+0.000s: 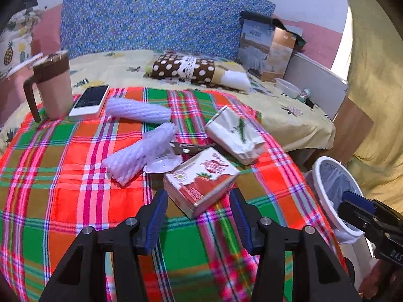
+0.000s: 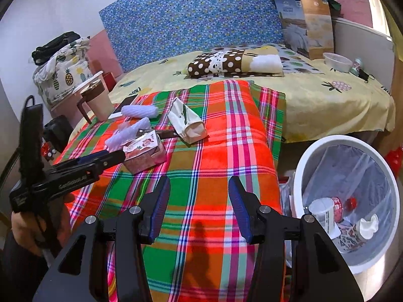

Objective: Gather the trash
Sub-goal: 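Move both grippers back over the bed toward the remaining trash, then grasp the strawberry milk carton with the left gripper while the right grasps the crumpled white paper bag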

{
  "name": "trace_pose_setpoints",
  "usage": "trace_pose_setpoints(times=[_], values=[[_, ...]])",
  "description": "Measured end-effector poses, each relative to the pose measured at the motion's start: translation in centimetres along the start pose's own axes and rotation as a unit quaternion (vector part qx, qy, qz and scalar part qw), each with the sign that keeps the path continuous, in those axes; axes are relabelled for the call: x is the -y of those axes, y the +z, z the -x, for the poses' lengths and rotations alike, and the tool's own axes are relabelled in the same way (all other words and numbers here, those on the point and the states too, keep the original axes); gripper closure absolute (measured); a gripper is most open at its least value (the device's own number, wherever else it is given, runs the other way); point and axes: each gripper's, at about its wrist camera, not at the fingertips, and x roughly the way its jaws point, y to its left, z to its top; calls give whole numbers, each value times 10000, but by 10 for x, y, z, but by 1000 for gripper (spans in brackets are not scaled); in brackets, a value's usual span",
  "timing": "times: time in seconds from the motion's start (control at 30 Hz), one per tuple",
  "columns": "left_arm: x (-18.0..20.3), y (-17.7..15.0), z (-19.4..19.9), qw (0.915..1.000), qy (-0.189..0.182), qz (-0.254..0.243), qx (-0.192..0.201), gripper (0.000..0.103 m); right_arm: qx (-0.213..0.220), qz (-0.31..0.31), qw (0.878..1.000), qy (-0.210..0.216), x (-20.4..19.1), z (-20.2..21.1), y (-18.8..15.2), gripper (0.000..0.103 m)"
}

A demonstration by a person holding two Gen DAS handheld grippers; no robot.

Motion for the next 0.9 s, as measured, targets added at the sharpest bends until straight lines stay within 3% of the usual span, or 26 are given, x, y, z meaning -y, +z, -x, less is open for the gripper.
trace_pose_setpoints(times=[0.27, 0.43, 0.57, 0.77, 0.83, 0.9], values=[[3, -3, -25, 9974, -619, 58, -355, 52, -76, -19, 10000, 8, 4, -11, 5, 53], [17, -4, -17, 9949, -952, -196, -279, 52, -72, -86, 9999, 50, 9, -10, 5, 53], [21, 6, -8, 9964, -726, -427, 9, 52, -52, -146, 9998, 81, 11, -9, 5, 53], [23, 20, -25, 9958, -387, -832, -32, 51, -15, -203, 9997, 129, 15, -10, 6, 53], [23, 23, -31, 9941, -408, -1002, -61, 41, -9, -225, 9997, 114, 17, -11, 6, 53], [25, 23, -38, 9930, -354, -1121, -142, 41, -18, -244, 9996, 118, 19, -12, 6, 53]])
